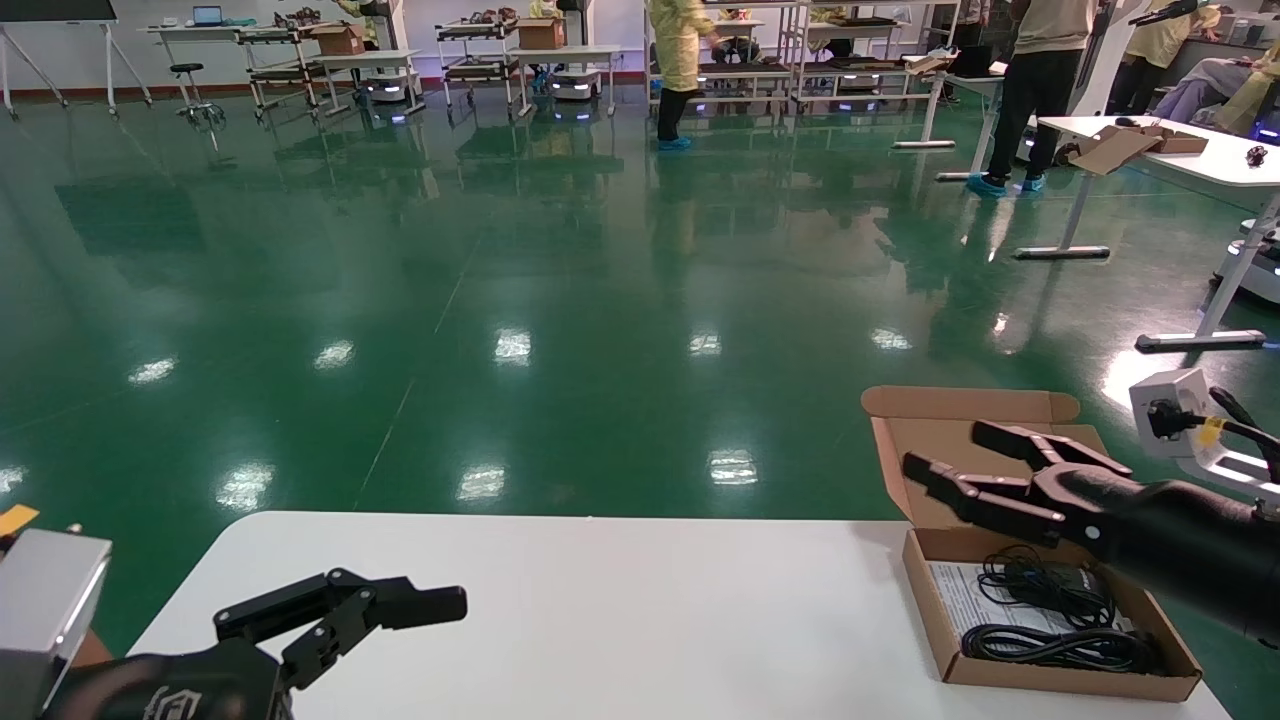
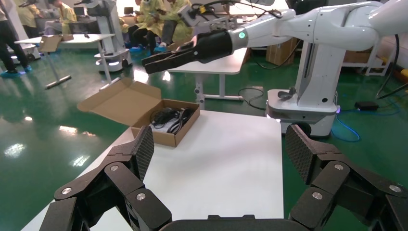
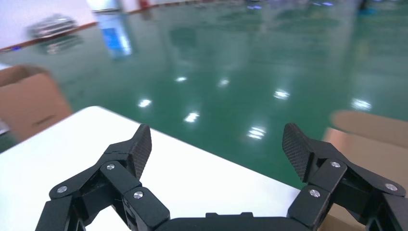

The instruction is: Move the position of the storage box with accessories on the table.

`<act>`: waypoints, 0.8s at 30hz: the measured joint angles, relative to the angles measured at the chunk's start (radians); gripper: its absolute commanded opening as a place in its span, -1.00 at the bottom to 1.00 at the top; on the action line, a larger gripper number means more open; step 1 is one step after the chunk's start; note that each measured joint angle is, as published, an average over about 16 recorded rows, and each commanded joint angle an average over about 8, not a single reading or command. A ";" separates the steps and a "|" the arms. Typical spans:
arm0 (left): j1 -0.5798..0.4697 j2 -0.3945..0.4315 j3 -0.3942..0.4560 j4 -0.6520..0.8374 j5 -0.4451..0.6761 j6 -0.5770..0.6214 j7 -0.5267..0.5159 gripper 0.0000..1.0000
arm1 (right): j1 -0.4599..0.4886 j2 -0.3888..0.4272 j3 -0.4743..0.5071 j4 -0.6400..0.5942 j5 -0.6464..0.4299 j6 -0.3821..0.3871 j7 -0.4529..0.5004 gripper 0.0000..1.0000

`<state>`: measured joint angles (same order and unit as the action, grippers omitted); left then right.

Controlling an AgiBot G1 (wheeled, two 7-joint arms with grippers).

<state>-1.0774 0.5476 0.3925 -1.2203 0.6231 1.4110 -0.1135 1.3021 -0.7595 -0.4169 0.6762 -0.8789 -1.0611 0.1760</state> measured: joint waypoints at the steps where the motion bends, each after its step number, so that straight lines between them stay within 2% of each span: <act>1: 0.000 0.000 0.000 0.000 0.000 0.000 0.000 1.00 | -0.008 0.005 0.005 0.021 0.005 -0.015 0.000 1.00; 19: 0.000 0.000 0.000 0.000 0.000 0.000 0.000 1.00 | -0.151 0.098 0.091 0.403 0.098 -0.288 0.008 1.00; 24: 0.000 0.000 0.000 0.000 0.000 0.000 0.000 1.00 | -0.171 0.111 0.103 0.456 0.111 -0.326 0.009 1.00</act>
<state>-1.0774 0.5476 0.3925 -1.2203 0.6231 1.4110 -0.1135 1.1314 -0.6483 -0.3139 1.1323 -0.7677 -1.3871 0.1847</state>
